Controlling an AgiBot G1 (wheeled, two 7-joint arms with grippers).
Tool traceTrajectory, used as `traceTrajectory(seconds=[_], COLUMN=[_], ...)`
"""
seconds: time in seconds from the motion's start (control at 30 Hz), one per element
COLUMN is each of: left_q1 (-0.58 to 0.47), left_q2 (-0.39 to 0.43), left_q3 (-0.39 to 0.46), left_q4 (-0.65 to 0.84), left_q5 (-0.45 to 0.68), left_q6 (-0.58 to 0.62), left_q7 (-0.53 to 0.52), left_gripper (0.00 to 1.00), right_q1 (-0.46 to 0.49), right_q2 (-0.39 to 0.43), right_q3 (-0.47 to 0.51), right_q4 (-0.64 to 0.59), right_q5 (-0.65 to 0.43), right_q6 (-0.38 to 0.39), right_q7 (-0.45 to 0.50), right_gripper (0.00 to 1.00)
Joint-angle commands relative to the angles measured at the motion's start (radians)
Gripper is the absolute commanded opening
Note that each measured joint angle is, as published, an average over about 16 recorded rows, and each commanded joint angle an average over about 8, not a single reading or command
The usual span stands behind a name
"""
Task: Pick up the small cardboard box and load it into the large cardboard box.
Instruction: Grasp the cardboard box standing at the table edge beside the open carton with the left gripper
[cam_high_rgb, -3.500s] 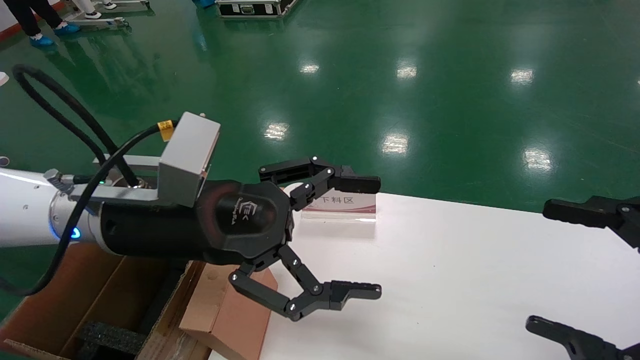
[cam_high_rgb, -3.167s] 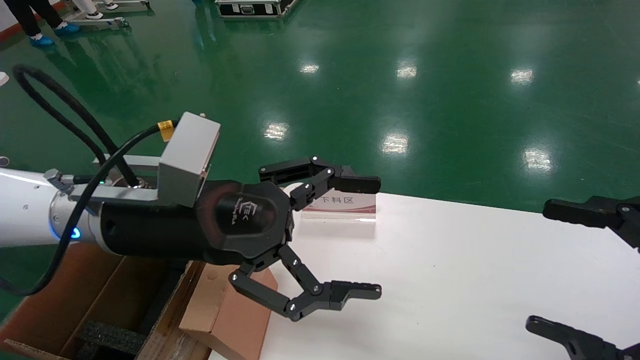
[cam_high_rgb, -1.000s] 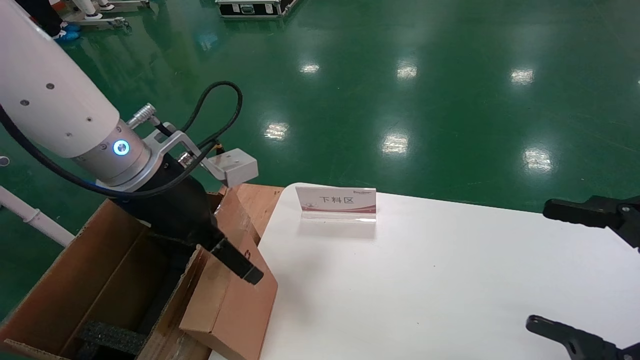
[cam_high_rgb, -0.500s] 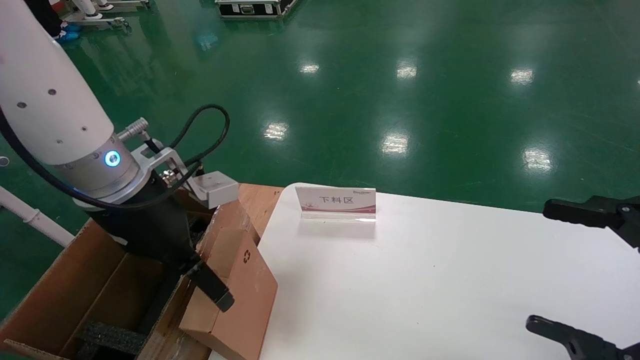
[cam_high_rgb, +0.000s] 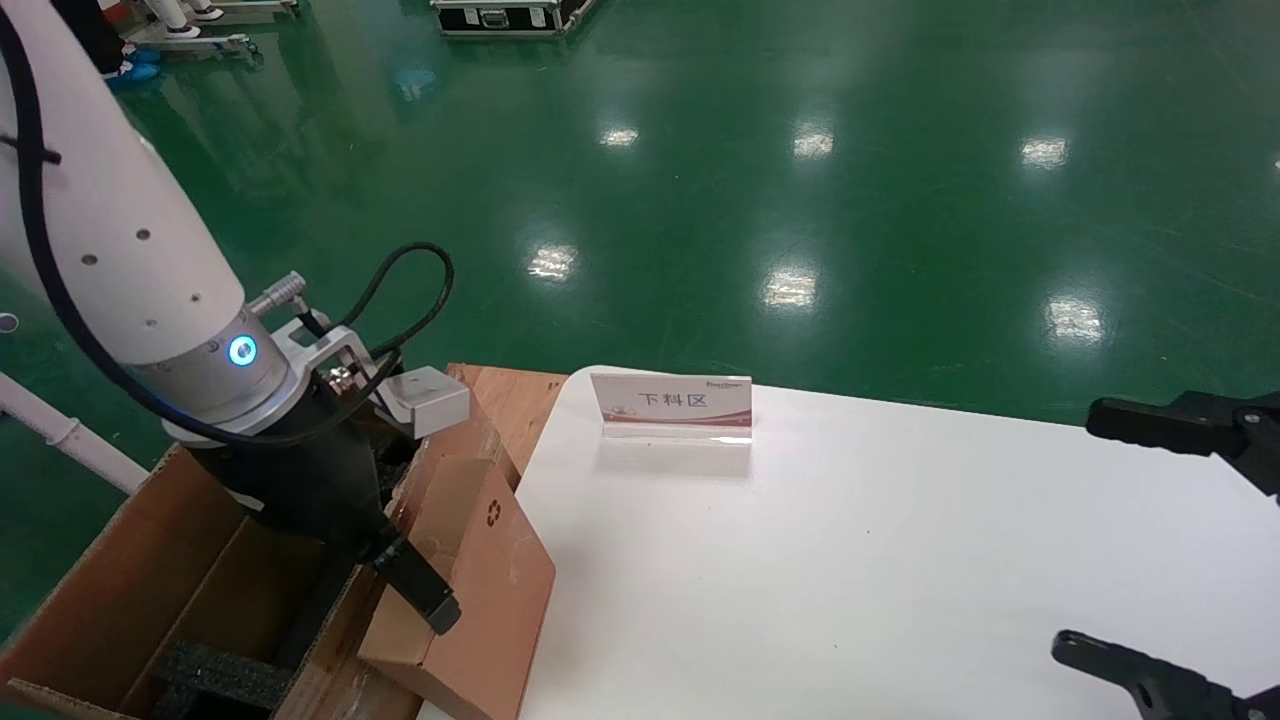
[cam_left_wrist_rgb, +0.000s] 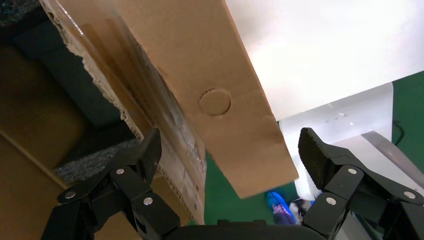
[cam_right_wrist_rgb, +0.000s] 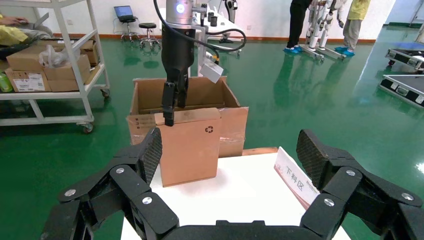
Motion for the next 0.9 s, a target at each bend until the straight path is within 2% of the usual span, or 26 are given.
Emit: traceTrajectory(seconds=[0.03,0.47,0.5,0.73,0.77,0.9], left_q1=[0.008,0.053,0.054,0.055,0.055,0.053], left_q2=[-0.009,-0.042,-0.044,-0.044,-0.044,-0.042], left_q3=[0.003,0.009,0.010,0.008,0.008,0.008], left_q4=[0.000,0.000,0.000,0.000,0.000,0.000], left_q5=[0.002,0.044,0.045,0.045,0.045,0.045], left_q6=[-0.016,-0.117,-0.120,-0.121,-0.120,-0.116], left_q7=[0.006,0.047,0.048,0.049,0.048,0.047], left_gripper=[1.00,1.00,0.90,0.03,0.00,0.00], right_q1=[0.000,0.000,0.000,0.000,0.000,0.000], right_q2=[0.000,0.000,0.000,0.001,0.001,0.001], right_q3=[0.000,-0.001,-0.001,-0.001,-0.001,-0.001], right_q4=[0.000,0.000,0.000,0.000,0.000,0.000], right_q5=[0.000,0.001,0.001,0.001,0.001,0.001], right_q6=[0.000,0.001,0.001,0.001,0.001,0.001], right_q7=[0.000,-0.001,-0.001,-0.001,-0.001,-0.001], right_gripper=[1.00,1.00,0.96,0.09,0.00,0.00])
